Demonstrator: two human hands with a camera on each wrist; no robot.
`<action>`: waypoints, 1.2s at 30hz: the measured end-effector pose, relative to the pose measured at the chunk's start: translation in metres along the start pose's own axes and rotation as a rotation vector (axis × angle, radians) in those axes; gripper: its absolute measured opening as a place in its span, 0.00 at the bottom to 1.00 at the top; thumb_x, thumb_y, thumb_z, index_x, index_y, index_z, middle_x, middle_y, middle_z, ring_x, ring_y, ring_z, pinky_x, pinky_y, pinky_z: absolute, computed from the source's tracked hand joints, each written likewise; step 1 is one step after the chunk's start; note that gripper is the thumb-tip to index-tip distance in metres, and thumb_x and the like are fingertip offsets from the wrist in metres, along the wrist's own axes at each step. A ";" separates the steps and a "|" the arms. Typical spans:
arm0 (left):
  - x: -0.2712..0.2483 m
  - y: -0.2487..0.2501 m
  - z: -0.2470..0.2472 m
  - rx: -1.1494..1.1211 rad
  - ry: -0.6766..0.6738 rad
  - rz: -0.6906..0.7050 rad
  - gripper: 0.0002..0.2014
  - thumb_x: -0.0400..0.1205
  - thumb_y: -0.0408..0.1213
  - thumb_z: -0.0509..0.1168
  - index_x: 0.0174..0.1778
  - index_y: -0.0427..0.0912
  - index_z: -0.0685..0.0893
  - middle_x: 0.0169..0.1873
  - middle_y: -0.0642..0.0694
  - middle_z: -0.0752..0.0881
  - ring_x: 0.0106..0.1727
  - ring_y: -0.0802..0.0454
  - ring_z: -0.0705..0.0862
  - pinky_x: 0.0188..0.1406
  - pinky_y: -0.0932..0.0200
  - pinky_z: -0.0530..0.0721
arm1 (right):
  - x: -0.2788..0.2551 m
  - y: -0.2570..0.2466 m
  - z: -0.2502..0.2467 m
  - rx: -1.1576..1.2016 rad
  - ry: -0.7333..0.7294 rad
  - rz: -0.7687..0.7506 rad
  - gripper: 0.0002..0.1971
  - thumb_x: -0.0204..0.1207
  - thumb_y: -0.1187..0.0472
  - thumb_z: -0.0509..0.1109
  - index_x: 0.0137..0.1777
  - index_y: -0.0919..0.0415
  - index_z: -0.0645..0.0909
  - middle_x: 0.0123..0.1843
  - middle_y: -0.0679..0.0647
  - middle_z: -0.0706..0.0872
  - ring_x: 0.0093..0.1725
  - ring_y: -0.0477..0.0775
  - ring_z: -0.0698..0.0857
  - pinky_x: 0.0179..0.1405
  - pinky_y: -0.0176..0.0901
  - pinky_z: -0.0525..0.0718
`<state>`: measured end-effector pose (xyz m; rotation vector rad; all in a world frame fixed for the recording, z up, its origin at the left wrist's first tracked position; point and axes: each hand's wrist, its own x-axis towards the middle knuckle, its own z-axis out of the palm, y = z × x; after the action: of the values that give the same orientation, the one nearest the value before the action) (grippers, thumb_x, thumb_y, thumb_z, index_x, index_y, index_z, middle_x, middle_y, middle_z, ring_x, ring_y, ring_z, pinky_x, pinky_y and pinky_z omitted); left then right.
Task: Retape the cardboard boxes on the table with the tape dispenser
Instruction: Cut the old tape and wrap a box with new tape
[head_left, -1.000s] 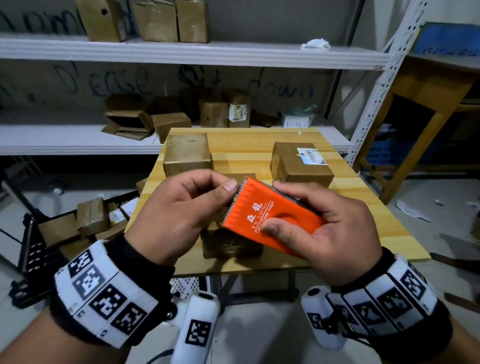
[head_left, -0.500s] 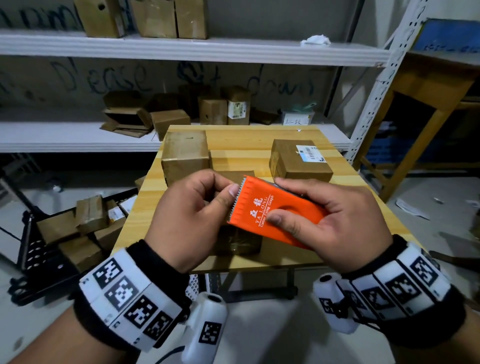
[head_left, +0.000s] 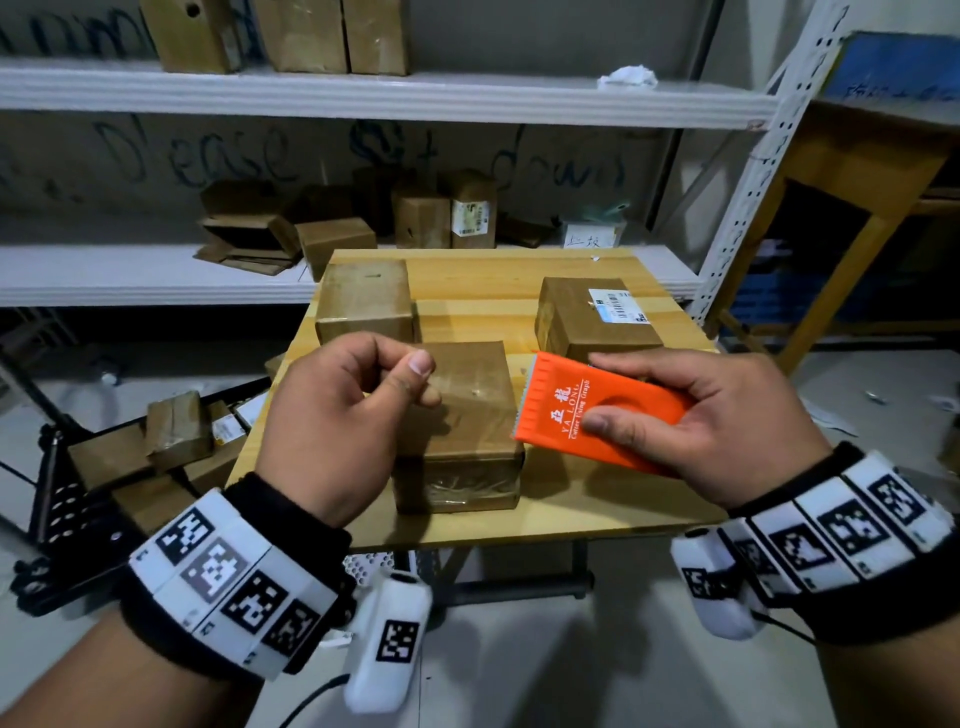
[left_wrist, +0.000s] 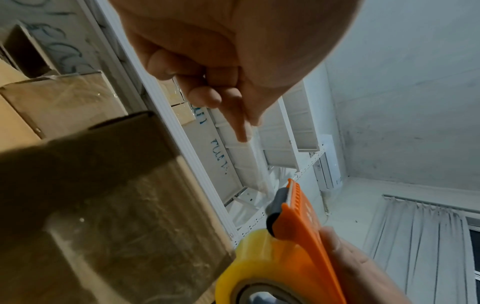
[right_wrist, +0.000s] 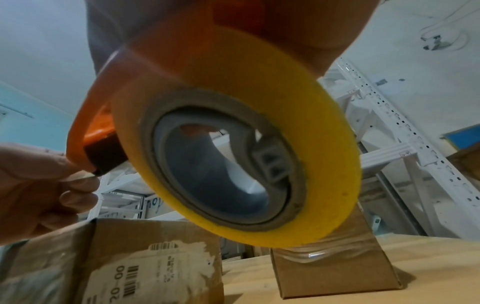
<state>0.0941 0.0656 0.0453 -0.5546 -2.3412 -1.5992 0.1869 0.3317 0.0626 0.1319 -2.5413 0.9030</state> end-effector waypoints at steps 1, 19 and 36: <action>0.000 0.000 0.001 -0.002 -0.006 -0.002 0.08 0.86 0.41 0.71 0.41 0.48 0.89 0.37 0.60 0.92 0.40 0.63 0.89 0.37 0.76 0.80 | 0.000 0.000 0.001 -0.005 0.000 0.004 0.30 0.65 0.23 0.75 0.64 0.35 0.89 0.54 0.23 0.87 0.58 0.25 0.86 0.57 0.19 0.81; 0.015 -0.010 -0.023 0.088 0.040 -0.102 0.13 0.87 0.45 0.69 0.38 0.47 0.90 0.39 0.62 0.91 0.41 0.73 0.85 0.38 0.67 0.75 | 0.023 -0.009 -0.006 -0.158 -0.056 0.015 0.36 0.66 0.19 0.66 0.65 0.39 0.90 0.54 0.37 0.93 0.51 0.37 0.89 0.50 0.33 0.84; 0.035 -0.056 -0.031 -0.018 0.010 -0.286 0.16 0.86 0.47 0.72 0.34 0.45 0.93 0.33 0.53 0.92 0.34 0.66 0.82 0.48 0.52 0.77 | 0.056 0.000 -0.004 -0.198 -0.112 0.160 0.33 0.57 0.18 0.63 0.49 0.40 0.89 0.46 0.38 0.89 0.48 0.44 0.86 0.42 0.44 0.80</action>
<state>0.0376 0.0244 0.0240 -0.2199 -2.4909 -1.7354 0.1381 0.3372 0.0889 -0.0852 -2.7604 0.7133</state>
